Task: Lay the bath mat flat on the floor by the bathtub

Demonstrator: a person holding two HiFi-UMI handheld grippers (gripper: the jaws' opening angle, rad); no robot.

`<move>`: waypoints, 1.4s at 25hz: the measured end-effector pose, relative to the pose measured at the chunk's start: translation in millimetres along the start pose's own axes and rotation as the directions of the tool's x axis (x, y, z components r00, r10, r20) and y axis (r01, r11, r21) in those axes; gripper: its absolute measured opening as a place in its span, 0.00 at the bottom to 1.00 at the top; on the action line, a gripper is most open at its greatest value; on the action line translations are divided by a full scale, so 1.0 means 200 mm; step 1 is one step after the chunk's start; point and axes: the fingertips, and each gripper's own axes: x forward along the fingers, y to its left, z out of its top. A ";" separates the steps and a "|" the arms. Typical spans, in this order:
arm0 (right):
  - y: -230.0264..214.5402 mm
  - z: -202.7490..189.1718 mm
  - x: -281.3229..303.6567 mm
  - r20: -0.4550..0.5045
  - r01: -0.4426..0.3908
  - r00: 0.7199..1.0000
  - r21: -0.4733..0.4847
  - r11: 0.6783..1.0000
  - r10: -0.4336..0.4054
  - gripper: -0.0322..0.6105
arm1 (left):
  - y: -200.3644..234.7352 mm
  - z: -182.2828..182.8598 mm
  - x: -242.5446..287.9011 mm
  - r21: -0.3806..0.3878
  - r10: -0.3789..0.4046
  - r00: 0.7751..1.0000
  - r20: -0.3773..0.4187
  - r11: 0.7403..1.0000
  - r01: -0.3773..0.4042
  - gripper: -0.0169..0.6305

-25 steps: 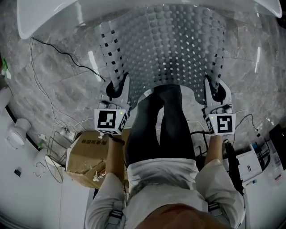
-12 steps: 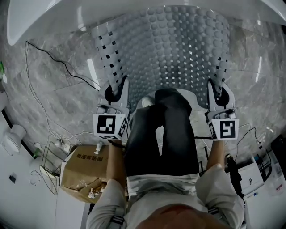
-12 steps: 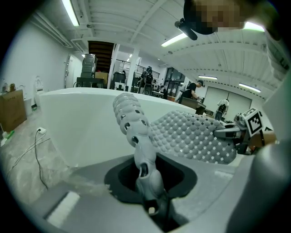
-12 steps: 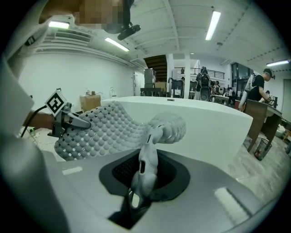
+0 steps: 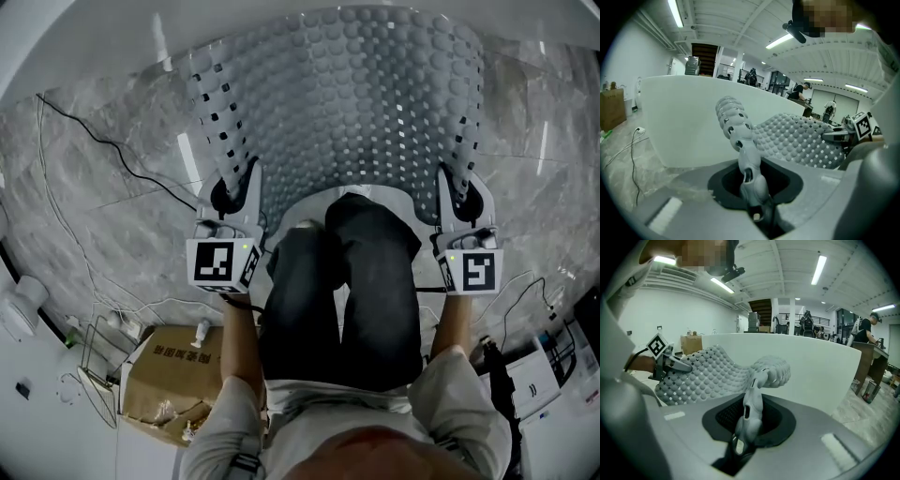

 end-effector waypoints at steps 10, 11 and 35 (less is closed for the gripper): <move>0.01 -0.22 0.19 0.007 0.011 1.000 -0.014 1.000 -0.011 0.14 | 0.13 -0.21 0.19 0.019 -0.009 1.000 0.008 1.000 0.009 0.15; 0.00 -0.27 0.23 -0.002 0.007 1.000 -0.015 1.000 -0.008 0.14 | 0.15 -0.25 0.24 0.019 -0.008 1.000 0.004 1.000 0.008 0.15; -0.11 -0.85 0.69 -0.027 -0.003 1.000 -0.005 1.000 0.003 0.15 | 0.34 -0.72 0.74 0.045 -0.008 0.999 -0.046 0.999 0.010 0.15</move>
